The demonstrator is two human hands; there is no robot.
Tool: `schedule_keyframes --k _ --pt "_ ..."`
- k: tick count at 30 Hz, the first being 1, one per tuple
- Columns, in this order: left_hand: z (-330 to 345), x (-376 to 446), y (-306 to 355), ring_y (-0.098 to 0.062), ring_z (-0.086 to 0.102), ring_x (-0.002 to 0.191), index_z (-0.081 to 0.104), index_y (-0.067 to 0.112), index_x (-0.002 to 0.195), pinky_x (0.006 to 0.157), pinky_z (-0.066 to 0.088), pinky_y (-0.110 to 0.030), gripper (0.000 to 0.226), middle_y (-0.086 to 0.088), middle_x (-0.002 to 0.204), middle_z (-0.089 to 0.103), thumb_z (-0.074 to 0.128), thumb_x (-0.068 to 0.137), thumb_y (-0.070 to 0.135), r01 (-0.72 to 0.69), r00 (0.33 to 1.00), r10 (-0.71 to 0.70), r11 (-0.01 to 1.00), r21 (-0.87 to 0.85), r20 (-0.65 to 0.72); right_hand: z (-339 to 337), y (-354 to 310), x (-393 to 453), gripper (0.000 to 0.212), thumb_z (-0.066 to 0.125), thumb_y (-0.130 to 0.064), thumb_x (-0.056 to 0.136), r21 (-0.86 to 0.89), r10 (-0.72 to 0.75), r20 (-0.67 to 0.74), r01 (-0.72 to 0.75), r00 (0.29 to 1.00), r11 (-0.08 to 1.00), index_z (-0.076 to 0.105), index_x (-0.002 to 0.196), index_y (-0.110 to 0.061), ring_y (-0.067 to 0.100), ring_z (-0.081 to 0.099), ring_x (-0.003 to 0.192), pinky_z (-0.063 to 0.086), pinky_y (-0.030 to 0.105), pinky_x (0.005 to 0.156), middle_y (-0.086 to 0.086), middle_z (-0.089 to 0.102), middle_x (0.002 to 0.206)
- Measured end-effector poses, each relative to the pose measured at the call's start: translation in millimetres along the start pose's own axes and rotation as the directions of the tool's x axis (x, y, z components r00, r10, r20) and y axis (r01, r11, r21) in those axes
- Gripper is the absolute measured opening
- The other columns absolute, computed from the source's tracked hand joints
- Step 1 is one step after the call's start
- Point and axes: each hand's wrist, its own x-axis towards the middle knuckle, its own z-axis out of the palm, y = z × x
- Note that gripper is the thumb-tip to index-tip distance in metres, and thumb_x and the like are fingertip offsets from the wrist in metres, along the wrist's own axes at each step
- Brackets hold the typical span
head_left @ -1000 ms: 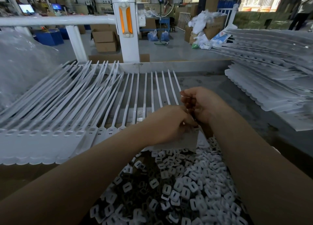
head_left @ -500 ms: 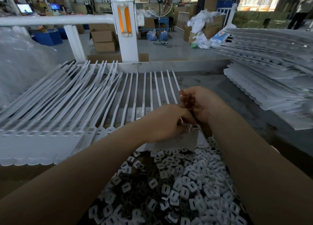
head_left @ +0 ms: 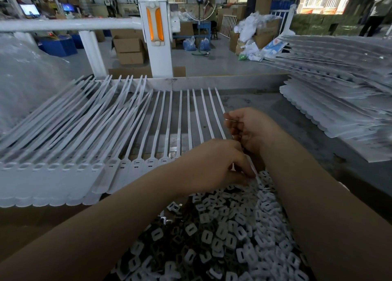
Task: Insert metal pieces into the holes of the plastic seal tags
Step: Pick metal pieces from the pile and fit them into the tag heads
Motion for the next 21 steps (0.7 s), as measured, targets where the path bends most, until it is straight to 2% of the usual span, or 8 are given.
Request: schedule_keyframes --k 3,7,10,13,15,16,18,21 --pt "1 -2 1 0.004 0.049 0.079 0.076 0.027 0.107 0.074 0.042 -0.010 0.018 0.010 0.100 0.062 0.068 0.090 0.028 -0.026 0.999 0.027 0.999 0.036 -0.031 0 0 -1 0.015 0.054 -0.017 0.092 -0.020 0.000 0.001 0.000 1.000 1.000 0.067 0.094 -0.012 0.008 0.048 0.059 0.038 0.021 0.052 -0.002 0.063 0.071" --pt "5 -2 0 0.004 0.046 0.079 0.070 0.022 0.108 0.072 0.041 -0.009 0.018 0.011 0.100 0.058 0.065 0.091 0.025 -0.051 0.998 0.054 0.996 0.078 -0.036 0 -1 -3 0.016 0.053 -0.017 0.093 -0.013 -0.003 -0.011 0.003 1.000 1.000 0.068 0.092 -0.012 0.008 0.048 0.057 0.039 0.020 0.050 -0.001 0.063 0.069" --pt "7 -2 0 0.009 0.050 0.074 0.067 0.023 0.099 0.067 0.039 -0.004 0.012 0.019 0.088 0.052 0.068 0.088 0.025 0.003 0.999 -0.003 1.000 0.006 -0.047 1 0 -3 0.014 0.057 -0.018 0.091 -0.052 -0.006 0.000 0.006 1.000 0.999 0.068 0.096 -0.011 0.008 0.047 0.057 0.039 0.020 0.050 -0.001 0.064 0.073" --pt "2 -3 -8 0.015 0.056 0.078 0.067 0.031 0.090 0.069 0.043 -0.003 0.008 0.024 0.080 0.058 0.071 0.086 0.026 0.099 0.985 -0.115 0.987 -0.125 -0.128 1 2 -1 0.016 0.062 -0.022 0.088 -0.118 -0.023 0.026 0.026 0.999 0.993 0.069 0.098 -0.012 0.013 0.052 0.067 0.044 0.026 0.060 0.000 0.065 0.080" --pt "-7 -5 -18 0.013 0.060 0.078 0.065 0.039 0.082 0.067 0.047 -0.005 0.013 0.023 0.079 0.063 0.073 0.085 0.029 0.186 0.925 -0.245 0.959 -0.214 -0.292 0 2 -1 0.019 0.065 -0.027 0.086 -0.190 -0.058 0.056 0.067 0.997 0.979 0.070 0.099 -0.014 0.016 0.057 0.075 0.051 0.032 0.071 0.000 0.068 0.083" --pt "-11 -7 -23 0.011 0.062 0.074 0.065 0.040 0.079 0.063 0.047 -0.005 0.017 0.022 0.076 0.065 0.074 0.084 0.027 0.214 0.870 -0.307 0.940 -0.265 -0.386 0 1 -2 0.018 0.066 -0.028 0.085 -0.245 -0.085 0.077 0.101 0.993 0.964 0.070 0.098 -0.015 0.015 0.058 0.073 0.052 0.031 0.068 -0.002 0.069 0.079" --pt "-16 -11 -33 0.006 0.064 0.065 0.068 0.036 0.078 0.055 0.047 -0.006 0.018 0.017 0.070 0.067 0.077 0.083 0.021 0.224 0.761 -0.382 0.913 -0.341 -0.524 -1 -2 -6 0.016 0.066 -0.029 0.086 -0.326 -0.124 0.151 0.168 0.981 0.931 0.073 0.093 -0.016 0.008 0.053 0.059 0.044 0.023 0.051 -0.006 0.068 0.066" --pt "-19 -18 -42 0.004 0.064 0.066 0.073 0.026 0.081 0.060 0.048 -0.007 0.012 0.017 0.072 0.067 0.077 0.082 0.015 0.228 0.708 -0.310 0.951 -0.210 -0.634 1 -4 -11 0.021 0.064 -0.033 0.088 -0.331 -0.103 0.309 0.209 0.945 0.920 0.075 0.080 -0.017 0.006 0.050 0.052 0.036 0.021 0.047 -0.005 0.068 0.064"
